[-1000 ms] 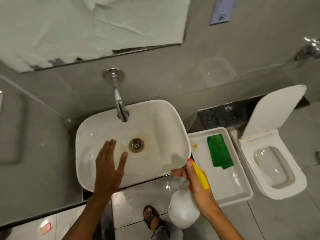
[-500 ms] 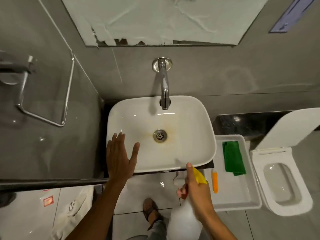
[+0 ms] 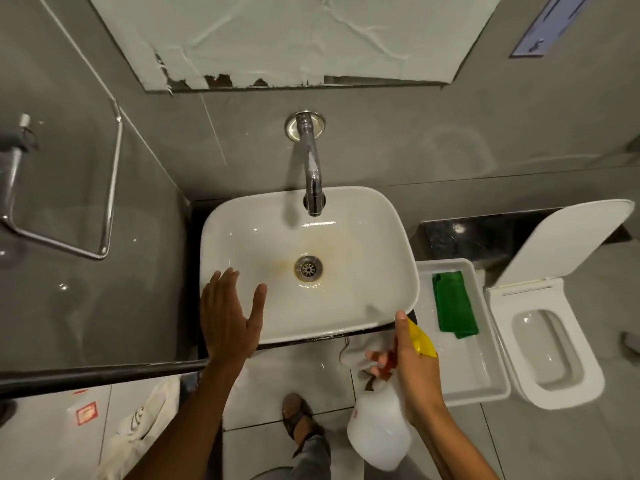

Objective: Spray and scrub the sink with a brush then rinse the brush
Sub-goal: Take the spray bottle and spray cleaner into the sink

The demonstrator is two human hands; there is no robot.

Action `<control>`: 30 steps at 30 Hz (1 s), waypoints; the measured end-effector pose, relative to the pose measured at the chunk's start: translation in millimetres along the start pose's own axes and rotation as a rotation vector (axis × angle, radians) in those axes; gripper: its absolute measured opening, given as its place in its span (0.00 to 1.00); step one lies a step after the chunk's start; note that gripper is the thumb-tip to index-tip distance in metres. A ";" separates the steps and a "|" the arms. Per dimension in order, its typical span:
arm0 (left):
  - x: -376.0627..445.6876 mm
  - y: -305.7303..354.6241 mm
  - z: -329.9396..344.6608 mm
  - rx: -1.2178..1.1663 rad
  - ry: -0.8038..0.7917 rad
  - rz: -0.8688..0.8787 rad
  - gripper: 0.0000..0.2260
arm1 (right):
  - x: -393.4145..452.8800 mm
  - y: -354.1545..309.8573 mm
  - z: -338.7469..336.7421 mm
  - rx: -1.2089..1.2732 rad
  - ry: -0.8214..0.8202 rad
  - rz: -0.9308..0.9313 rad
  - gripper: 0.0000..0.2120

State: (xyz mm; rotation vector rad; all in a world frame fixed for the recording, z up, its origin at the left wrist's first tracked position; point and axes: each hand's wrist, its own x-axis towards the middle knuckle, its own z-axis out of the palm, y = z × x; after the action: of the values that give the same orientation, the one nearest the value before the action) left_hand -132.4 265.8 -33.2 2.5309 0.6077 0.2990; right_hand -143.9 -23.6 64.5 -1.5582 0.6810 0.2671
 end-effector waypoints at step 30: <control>-11.4 40.3 4.4 -0.050 -0.129 0.131 0.40 | 11.7 20.8 -28.7 0.005 -0.056 0.072 0.24</control>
State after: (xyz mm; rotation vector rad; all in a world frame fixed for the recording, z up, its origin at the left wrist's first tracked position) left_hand -126.4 227.5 -16.6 2.5229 0.3815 0.1925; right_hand -152.9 -53.7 44.4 -1.5181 0.6948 0.3614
